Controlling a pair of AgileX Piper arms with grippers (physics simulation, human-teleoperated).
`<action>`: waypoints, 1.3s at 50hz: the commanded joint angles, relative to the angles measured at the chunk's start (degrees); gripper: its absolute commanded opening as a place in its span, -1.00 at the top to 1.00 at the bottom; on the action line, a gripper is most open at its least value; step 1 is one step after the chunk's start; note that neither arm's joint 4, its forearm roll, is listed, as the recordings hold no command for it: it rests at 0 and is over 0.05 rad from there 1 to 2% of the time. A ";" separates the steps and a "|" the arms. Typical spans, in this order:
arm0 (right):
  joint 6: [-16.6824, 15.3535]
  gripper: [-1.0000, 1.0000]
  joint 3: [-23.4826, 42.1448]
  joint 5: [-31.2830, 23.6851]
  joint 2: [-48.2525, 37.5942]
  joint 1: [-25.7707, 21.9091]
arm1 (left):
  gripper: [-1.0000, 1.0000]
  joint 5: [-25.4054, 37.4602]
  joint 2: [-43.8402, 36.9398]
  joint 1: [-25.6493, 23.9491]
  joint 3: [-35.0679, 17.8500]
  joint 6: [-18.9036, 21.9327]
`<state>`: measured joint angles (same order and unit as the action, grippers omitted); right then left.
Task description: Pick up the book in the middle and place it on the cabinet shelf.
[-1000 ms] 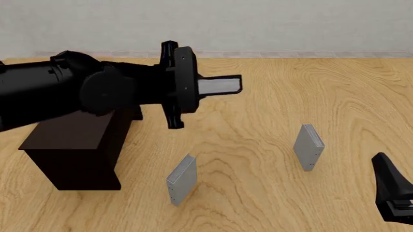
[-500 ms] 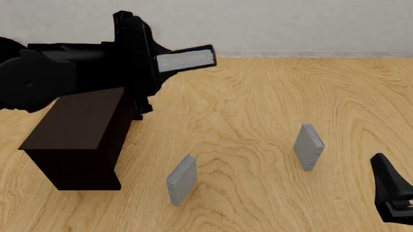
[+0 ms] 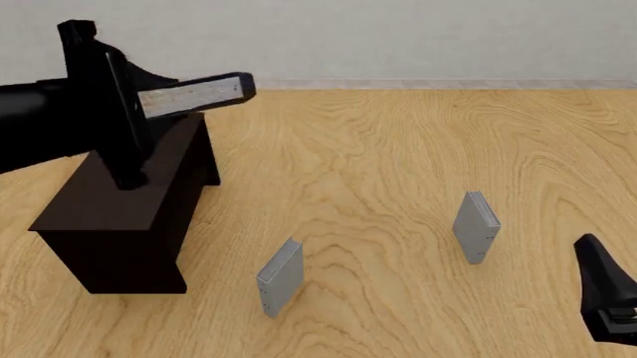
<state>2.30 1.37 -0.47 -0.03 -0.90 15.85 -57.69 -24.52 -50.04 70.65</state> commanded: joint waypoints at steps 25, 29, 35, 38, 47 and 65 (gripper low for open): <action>0.06 -1.00 1.31 -0.63 0.01 -0.23 | 1.00 -2.13 3.34 15.89 5.79 1.17; -0.03 -1.00 1.36 -0.61 0.01 -0.08 | 1.00 -4.14 2.76 17.22 8.12 1.12; -0.08 -1.00 1.01 -0.02 0.01 -0.05 | 1.00 -5.58 1.80 18.21 9.73 0.66; -0.08 -1.00 1.29 -0.28 0.01 -0.06 | 1.00 -6.41 1.01 19.20 10.26 0.38; -0.01 -1.00 1.29 -0.19 0.01 -0.03 | 1.00 -10.70 -0.73 20.88 13.95 1.17; -0.12 -1.00 1.13 0.06 0.02 0.08 | 1.00 -15.57 -4.04 21.29 18.13 1.09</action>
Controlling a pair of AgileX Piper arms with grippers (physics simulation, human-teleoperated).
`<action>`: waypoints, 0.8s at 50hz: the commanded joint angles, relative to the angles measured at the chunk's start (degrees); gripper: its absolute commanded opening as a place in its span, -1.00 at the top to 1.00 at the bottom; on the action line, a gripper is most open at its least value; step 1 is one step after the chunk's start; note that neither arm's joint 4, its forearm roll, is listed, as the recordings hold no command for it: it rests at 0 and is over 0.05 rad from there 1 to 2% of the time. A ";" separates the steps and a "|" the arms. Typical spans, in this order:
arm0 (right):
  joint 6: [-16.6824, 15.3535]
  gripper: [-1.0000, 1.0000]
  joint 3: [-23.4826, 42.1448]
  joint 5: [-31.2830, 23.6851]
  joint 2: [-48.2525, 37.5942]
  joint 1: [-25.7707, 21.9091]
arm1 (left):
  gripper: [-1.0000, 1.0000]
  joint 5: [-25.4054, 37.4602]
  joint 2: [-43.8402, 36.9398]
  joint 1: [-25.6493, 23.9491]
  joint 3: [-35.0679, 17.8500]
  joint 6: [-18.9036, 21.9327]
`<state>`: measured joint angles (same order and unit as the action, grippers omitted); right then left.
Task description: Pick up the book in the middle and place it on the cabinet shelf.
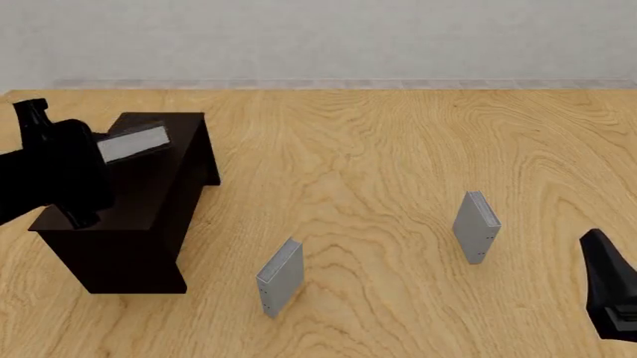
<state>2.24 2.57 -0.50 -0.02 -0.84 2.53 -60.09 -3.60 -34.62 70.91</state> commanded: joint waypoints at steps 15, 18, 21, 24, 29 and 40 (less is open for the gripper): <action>-0.05 -1.00 0.17 -0.16 0.00 0.16 | 1.00 -2.36 -2.10 -0.07 4.23 0.19; -0.04 -1.00 -0.02 0.04 0.00 0.17 | 1.00 -1.75 -1.49 -0.38 4.18 0.15; -0.03 -1.00 -0.33 0.37 0.00 0.15 | 1.00 -1.02 -0.94 -0.76 4.02 -0.13; -0.06 -1.00 -0.04 0.03 0.00 0.09 | -1.00 -0.27 -0.44 -1.37 3.78 -0.54; -0.04 -1.00 -0.12 0.08 0.00 0.13 | -1.00 -0.40 -0.45 -1.72 4.21 -0.53; 0.14 -1.00 -0.13 -0.13 0.00 0.55 | -1.00 3.04 1.78 -3.07 3.21 -1.55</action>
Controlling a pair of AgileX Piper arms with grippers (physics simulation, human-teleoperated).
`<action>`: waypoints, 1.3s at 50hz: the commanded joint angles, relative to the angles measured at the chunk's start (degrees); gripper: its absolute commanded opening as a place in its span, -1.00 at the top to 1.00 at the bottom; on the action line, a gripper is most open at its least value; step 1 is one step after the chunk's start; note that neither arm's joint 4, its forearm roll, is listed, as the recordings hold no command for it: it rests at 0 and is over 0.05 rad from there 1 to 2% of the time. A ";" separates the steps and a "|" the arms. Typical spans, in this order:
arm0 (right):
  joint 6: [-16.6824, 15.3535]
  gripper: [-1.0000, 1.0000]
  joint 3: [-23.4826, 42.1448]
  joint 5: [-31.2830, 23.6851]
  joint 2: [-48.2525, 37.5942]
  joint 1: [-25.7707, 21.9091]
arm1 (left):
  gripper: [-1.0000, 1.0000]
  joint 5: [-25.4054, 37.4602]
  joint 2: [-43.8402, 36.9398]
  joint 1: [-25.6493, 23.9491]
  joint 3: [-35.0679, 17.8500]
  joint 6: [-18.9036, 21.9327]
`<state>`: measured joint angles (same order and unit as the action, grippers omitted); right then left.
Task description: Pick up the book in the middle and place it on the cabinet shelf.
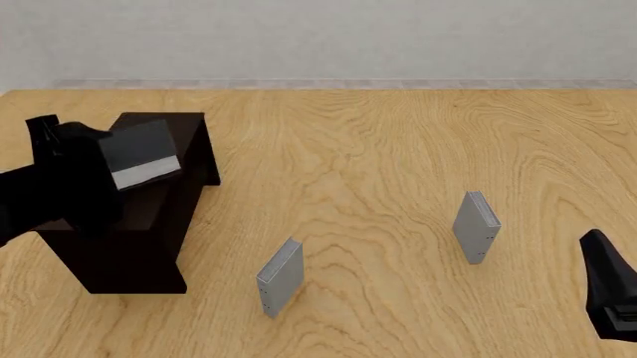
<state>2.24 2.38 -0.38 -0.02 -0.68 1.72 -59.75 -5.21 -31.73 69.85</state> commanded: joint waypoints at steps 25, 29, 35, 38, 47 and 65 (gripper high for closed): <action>0.36 -1.00 -0.18 0.12 0.00 0.63 | -1.00 14.38 10.64 -7.54 0.93 -3.18; 0.33 -1.00 0.15 -0.24 0.00 0.56 | -1.00 15.35 12.06 -8.02 1.29 -3.37; 0.33 -1.00 -0.18 0.01 0.00 0.63 | -1.00 18.35 14.20 -9.90 -0.06 -5.70; 0.45 -1.00 -0.29 0.00 0.00 0.58 | -1.00 21.68 16.01 -11.01 -2.33 -8.27; 0.52 -1.00 -0.19 -0.12 0.00 0.60 | -1.00 26.98 19.15 -12.26 -6.46 -13.63; 0.38 -1.00 -0.43 0.05 0.00 0.48 | -1.00 26.29 24.14 -12.51 -9.43 -33.09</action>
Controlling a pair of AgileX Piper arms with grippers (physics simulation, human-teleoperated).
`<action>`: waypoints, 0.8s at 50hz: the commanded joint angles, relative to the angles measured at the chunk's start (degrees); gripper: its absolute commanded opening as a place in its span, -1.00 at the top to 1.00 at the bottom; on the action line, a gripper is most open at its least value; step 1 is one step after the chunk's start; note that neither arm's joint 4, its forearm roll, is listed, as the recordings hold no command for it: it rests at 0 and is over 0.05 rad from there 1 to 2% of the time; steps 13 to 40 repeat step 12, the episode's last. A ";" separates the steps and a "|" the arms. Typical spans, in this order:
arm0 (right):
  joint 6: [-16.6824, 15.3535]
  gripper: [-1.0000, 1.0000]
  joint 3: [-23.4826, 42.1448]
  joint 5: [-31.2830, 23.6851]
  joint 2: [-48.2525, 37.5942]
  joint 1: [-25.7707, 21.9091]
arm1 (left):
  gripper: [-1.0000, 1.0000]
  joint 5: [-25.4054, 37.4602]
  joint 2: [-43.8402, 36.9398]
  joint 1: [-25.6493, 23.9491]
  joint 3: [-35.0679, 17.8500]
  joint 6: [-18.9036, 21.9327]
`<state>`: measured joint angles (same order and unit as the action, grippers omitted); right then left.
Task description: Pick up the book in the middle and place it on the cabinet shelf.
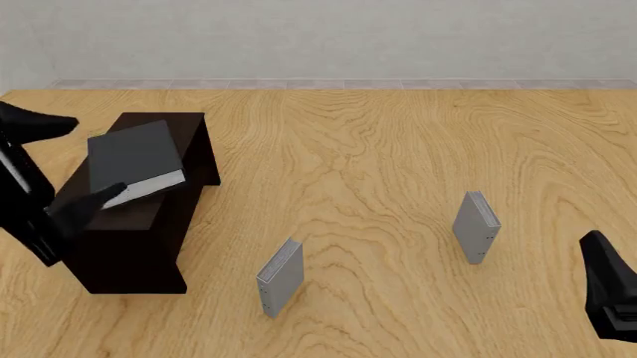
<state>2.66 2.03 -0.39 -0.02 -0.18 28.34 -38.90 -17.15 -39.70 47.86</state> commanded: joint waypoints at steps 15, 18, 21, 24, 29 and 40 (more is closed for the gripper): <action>-0.22 -1.00 0.18 -0.20 0.00 -0.13 | -1.00 -5.13 14.58 -0.54 5.69 -29.46; -0.22 -1.00 0.18 -0.20 0.00 -0.13 | -1.00 -5.13 14.58 -0.54 5.69 -29.46; -0.22 -1.00 0.18 -0.20 0.00 -0.13 | -1.00 -5.13 14.58 -0.54 5.69 -29.46; -0.22 -1.00 0.18 -0.20 0.00 -0.13 | -1.00 -5.13 14.58 -0.54 5.69 -29.46; -0.22 -1.00 0.18 -0.20 0.00 -0.13 | -1.00 -5.13 14.58 -0.54 5.69 -29.46; -0.22 -1.00 0.18 -0.20 0.00 -0.13 | -1.00 -5.13 14.58 -0.54 5.69 -29.46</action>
